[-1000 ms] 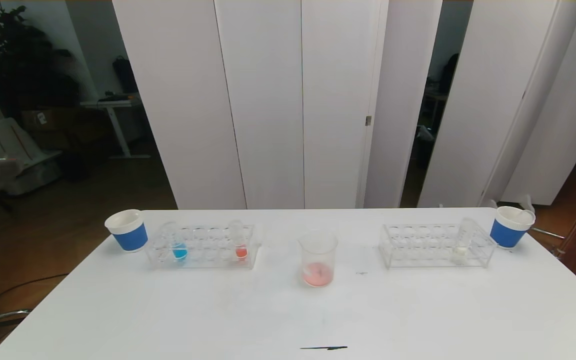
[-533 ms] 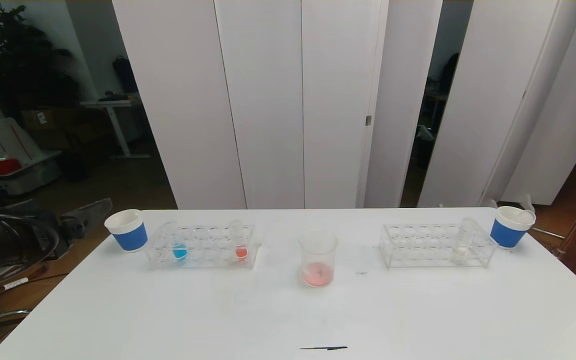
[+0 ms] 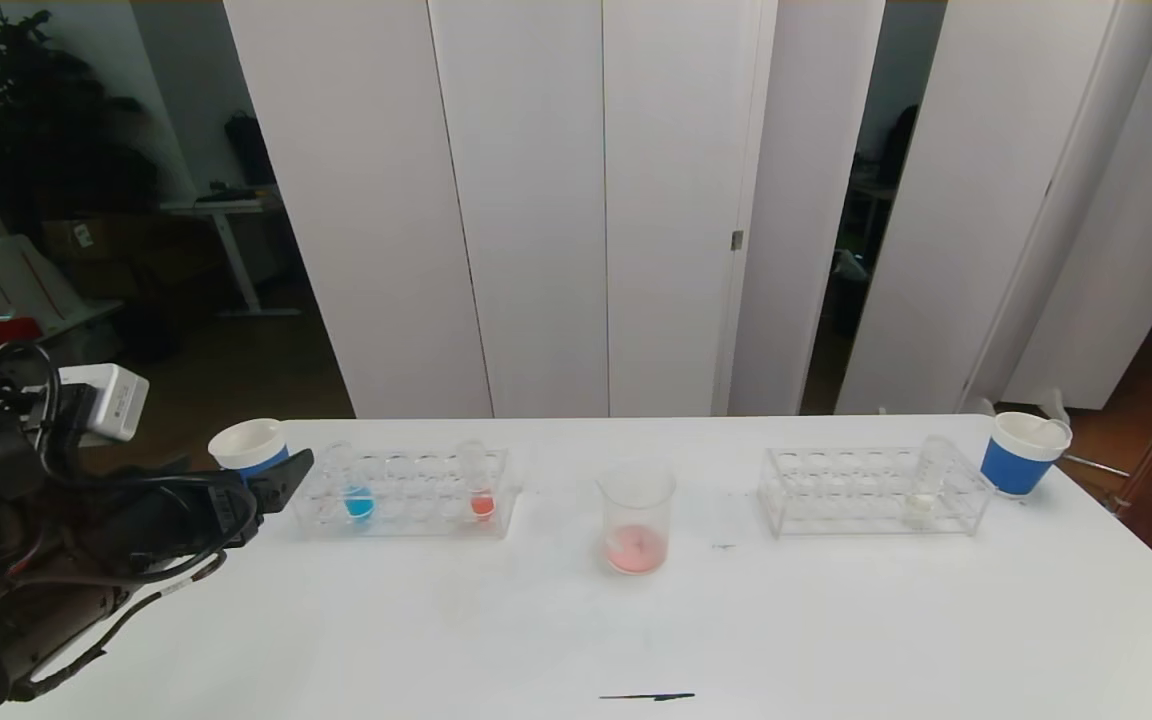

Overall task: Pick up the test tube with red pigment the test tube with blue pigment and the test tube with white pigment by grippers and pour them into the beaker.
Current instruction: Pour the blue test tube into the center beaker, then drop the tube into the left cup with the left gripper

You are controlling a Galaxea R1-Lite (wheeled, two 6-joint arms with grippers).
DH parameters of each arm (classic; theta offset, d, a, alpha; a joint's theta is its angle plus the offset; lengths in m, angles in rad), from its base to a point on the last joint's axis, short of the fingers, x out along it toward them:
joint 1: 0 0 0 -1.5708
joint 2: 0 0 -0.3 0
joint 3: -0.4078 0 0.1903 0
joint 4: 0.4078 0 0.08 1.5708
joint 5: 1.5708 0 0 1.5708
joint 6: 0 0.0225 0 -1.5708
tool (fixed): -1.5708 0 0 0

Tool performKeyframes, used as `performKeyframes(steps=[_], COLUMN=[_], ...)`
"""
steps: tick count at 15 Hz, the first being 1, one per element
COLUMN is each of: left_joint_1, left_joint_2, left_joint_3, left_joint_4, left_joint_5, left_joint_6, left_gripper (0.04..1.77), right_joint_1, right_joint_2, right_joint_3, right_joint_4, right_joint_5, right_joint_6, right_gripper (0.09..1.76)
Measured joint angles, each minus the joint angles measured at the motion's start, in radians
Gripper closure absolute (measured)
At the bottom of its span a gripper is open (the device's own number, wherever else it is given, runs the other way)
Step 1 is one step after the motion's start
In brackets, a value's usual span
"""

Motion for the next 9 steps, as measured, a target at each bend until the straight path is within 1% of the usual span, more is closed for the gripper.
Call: performKeyframes(steps=[7, 9], left_joint_1=[-0.005, -0.006], left_joint_2=[0.240, 0.301], left_joint_3=[0.011, 0.011], left_joint_4=[-0.224, -0.296], left_joint_5=[0.005, 0.024], left_joint_6=[-0.018, -0.018], left_gripper=[0.07, 0.07], right_joint_1=[0.000, 0.000], right_joint_2=[0.000, 0.000], right_joint_3=[0.000, 0.000], right_joint_4=[0.000, 0.000], right_joint_5=[0.000, 0.000], right_joint_6=[0.000, 0.000], right_gripper=[0.10, 0.10])
